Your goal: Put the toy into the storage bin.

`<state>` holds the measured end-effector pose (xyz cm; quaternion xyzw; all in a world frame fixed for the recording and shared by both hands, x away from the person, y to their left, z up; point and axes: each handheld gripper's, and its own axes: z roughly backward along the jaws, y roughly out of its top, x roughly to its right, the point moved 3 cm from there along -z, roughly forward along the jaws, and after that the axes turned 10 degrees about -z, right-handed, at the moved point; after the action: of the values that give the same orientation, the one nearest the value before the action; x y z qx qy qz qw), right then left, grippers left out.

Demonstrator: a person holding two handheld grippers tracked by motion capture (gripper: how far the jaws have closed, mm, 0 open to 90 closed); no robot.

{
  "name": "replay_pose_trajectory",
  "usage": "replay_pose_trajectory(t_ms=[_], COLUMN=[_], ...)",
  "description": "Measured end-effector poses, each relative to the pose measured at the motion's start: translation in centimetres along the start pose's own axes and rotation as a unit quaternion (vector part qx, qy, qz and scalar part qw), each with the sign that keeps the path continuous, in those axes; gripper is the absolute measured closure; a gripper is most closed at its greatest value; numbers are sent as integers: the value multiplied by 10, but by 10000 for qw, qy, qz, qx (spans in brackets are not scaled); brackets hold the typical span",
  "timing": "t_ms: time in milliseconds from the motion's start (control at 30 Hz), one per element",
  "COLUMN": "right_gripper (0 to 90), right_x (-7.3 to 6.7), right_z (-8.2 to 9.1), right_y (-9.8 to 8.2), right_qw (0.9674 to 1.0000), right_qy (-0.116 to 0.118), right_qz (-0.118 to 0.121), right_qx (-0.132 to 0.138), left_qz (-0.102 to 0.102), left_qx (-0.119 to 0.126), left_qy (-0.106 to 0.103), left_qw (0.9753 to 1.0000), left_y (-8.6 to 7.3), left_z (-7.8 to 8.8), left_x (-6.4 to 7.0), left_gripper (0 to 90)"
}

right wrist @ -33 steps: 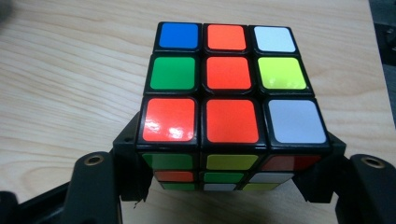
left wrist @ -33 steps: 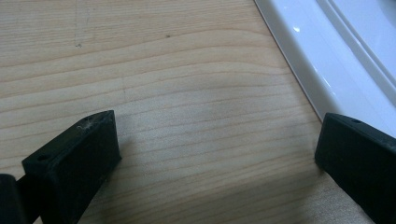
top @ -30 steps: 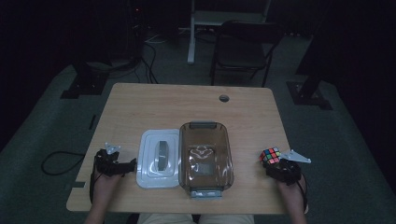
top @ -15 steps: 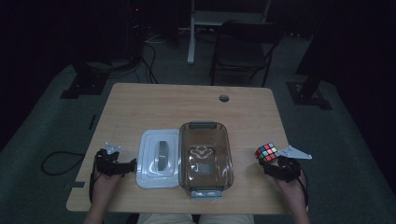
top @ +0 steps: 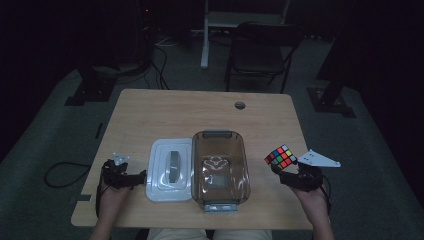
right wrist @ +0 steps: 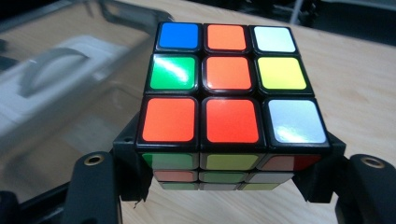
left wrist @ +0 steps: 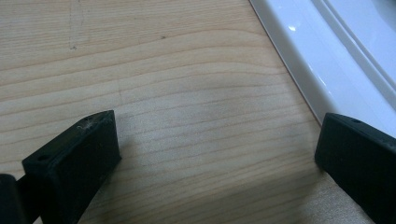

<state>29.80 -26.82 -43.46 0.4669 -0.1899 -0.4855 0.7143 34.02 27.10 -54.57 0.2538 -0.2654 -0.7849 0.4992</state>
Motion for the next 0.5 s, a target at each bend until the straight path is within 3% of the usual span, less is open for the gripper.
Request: replay_pose_trajectory(t_ms=[200,400,500], right_gripper=[338,338,338], right_x=[-21,-45,-51], right_z=[4,3,2], right_y=[14,26,29], right_qw=[9991,9955,9946], right_qy=[301,747,802], right_qz=[278,575,662], right_qx=[65,13,-4], left_qz=[-6,-6,-6], left_qx=[-6,-6,-7], left_qy=[-2,-2,-2], left_qw=[10000,10000,10000], left_y=[0,0,0], left_z=[0,0,0], left_x=[0,0,0], left_gripper=[6,6,6])
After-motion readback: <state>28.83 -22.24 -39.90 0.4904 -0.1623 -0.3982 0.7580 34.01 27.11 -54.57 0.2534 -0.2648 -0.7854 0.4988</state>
